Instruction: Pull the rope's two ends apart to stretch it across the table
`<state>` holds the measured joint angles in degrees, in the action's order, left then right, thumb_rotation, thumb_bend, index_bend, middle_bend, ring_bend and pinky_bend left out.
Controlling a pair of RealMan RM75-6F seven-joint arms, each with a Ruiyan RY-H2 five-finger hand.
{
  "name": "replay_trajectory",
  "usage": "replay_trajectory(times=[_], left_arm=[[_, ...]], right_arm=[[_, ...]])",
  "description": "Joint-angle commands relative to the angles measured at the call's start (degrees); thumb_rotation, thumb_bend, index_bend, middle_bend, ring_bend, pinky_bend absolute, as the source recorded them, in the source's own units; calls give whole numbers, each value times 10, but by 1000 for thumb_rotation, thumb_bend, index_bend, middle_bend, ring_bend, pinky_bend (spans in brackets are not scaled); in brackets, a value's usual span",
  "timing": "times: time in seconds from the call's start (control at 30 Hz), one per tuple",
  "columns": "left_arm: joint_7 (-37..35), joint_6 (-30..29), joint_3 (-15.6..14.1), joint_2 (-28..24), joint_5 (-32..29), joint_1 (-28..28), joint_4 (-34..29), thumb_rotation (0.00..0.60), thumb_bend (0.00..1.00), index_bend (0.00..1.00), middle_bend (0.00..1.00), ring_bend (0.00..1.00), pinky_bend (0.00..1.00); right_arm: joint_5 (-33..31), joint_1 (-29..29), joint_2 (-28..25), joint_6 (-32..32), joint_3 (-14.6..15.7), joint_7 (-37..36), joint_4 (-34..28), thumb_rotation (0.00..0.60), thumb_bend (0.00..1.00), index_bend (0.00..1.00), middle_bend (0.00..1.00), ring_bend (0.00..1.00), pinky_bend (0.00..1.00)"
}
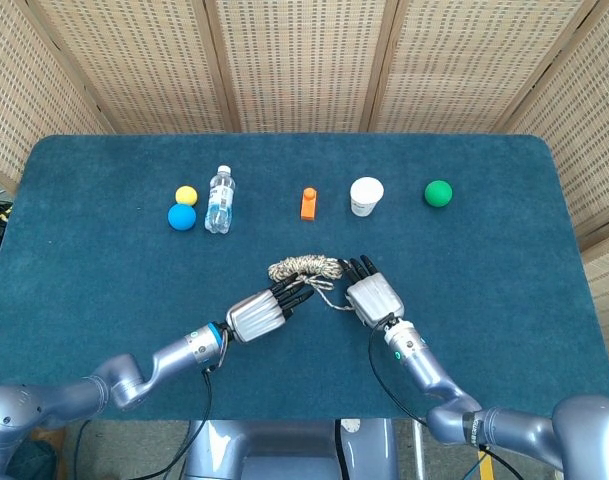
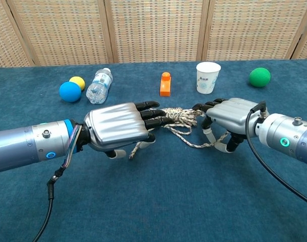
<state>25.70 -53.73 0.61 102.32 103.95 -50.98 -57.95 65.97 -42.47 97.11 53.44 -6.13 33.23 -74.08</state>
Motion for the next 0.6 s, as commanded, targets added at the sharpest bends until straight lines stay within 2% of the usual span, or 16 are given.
replay_trajectory(times=[0.03, 0.6], left_arm=[[11, 4, -4, 3, -3, -3, 6, 600, 267, 477, 0, 0, 0], [31, 10, -14, 21, -25, -11, 21, 600, 290, 490, 0, 0, 0]], right_arm=[[1, 0, 0, 0, 0, -1, 0, 600, 525, 671, 0, 0, 0], [1, 0, -2, -1, -2, -8, 2, 600, 527, 672, 0, 0, 0]])
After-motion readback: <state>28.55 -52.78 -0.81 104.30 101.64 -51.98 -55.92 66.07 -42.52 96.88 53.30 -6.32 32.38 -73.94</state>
